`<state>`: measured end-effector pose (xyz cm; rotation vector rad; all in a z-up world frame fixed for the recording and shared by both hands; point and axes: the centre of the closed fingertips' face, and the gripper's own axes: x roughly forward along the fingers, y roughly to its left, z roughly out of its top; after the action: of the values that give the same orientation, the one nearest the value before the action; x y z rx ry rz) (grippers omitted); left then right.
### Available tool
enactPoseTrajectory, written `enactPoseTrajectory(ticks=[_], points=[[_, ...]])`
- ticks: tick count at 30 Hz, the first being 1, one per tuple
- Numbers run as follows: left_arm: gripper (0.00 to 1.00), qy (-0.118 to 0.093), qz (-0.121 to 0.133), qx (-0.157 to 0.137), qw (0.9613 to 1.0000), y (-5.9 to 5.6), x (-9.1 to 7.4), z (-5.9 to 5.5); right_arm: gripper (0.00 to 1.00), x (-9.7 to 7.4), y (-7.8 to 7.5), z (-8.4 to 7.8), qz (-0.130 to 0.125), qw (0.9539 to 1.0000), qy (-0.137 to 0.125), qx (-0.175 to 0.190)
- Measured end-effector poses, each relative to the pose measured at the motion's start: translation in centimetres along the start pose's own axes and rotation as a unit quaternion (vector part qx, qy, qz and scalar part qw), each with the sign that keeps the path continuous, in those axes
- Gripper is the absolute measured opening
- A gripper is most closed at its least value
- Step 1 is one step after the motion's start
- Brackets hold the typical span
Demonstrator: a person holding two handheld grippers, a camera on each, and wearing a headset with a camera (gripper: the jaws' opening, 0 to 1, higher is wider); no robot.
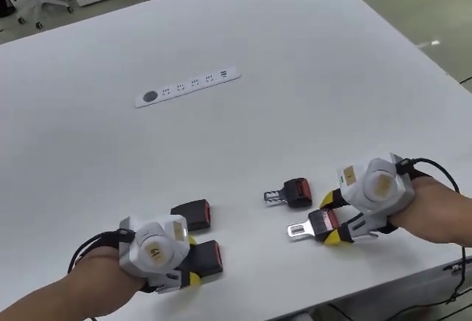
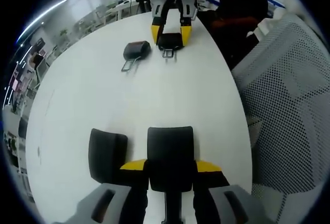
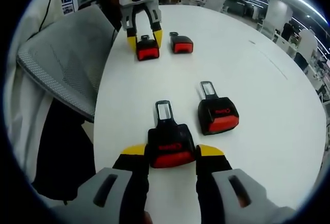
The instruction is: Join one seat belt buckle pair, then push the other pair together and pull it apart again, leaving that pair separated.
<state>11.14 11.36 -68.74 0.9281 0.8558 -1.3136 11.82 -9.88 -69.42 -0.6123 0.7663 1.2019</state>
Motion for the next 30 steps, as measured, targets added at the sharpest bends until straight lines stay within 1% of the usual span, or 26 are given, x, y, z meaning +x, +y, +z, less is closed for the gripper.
enactPoseTrajectory(ticks=[6, 12, 19, 26, 30], points=[[0.33, 0.000, -0.002, 0.000, 1.0000, -0.01, 0.00, -0.01, 0.34, -0.03, 0.12, 0.04, 0.002, 1.0000, 0.007, 0.004], [0.33, 0.002, -0.008, 0.004, 1.0000, -0.03, 0.03, -0.07, 0.34, 0.04, 0.18, 0.16, 0.005, 0.9998, 0.017, 0.001], [0.33, 0.000, -0.010, 0.001, 1.0000, 0.14, 0.17, -0.30, 0.34, -0.07, 0.18, 0.14, 0.005, 0.9999, 0.016, 0.003], [0.33, 0.003, -0.015, -0.002, 0.9999, 0.11, 0.14, -0.26, 0.34, 0.04, 0.06, 0.05, 0.009, 0.9997, 0.022, -0.002], [0.33, 0.000, -0.018, 0.000, 0.9998, 0.06, 0.10, -0.15, 0.34, -0.06, 0.17, 0.02, 0.012, 0.9996, 0.024, -0.005]])
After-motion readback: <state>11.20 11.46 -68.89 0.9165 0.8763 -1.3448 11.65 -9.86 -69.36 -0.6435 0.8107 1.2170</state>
